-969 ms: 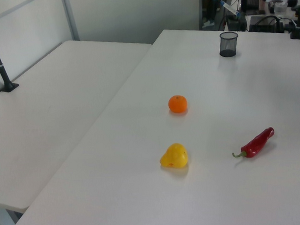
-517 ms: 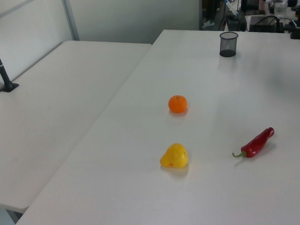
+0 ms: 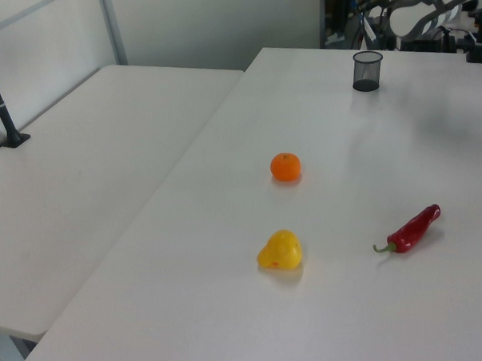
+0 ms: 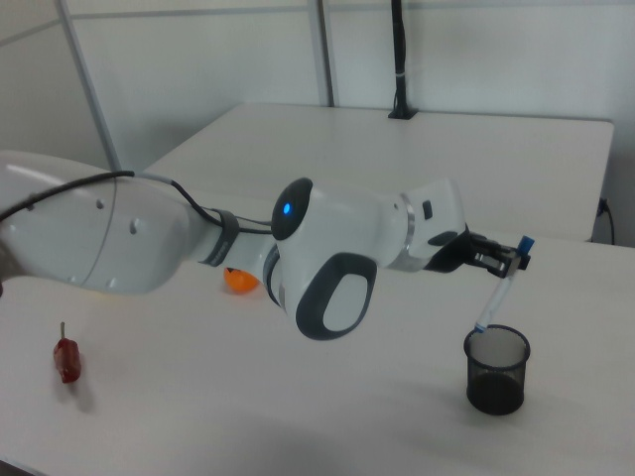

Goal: Place marker
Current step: 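Carry the marker over to the black mesh pen cup, then lower the marker into the cup and open the gripper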

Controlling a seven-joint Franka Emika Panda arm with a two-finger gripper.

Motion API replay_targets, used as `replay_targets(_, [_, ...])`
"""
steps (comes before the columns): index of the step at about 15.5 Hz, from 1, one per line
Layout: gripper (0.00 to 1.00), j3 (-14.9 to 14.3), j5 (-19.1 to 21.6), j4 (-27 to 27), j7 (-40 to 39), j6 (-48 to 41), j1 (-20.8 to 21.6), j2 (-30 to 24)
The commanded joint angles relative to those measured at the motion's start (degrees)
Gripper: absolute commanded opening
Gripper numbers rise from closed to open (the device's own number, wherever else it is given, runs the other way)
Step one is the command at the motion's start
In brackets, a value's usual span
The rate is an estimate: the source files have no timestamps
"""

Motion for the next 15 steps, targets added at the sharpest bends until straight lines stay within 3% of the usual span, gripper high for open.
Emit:
replay_targets(1, [0.00, -0.3, 0.2, -0.4, 0.1, 3.6, 0.4, 2.7])
replay_targets(9, [0.03, -0.3, 0.2, 0.0, -0.1, 6.6, 0.4, 5.9])
replay_targets(10, [0.12, -0.2, 0.2, 0.0, -0.1, 6.5, 0.4, 6.2])
replay_targets(11, [0.37, -0.2, 0.2, 0.0, -0.1, 6.5, 0.4, 6.4])
replay_targets(13, [0.60, -0.2, 0.2, 0.0, -0.4, 6.5, 0.4, 6.4])
replay_targets(14, [0.63, -0.3, 0.2, 0.0, -0.4, 6.5, 0.4, 6.4])
replay_targets(15, [0.73, -0.2, 0.2, 0.0, -0.5, 6.5, 0.4, 6.4])
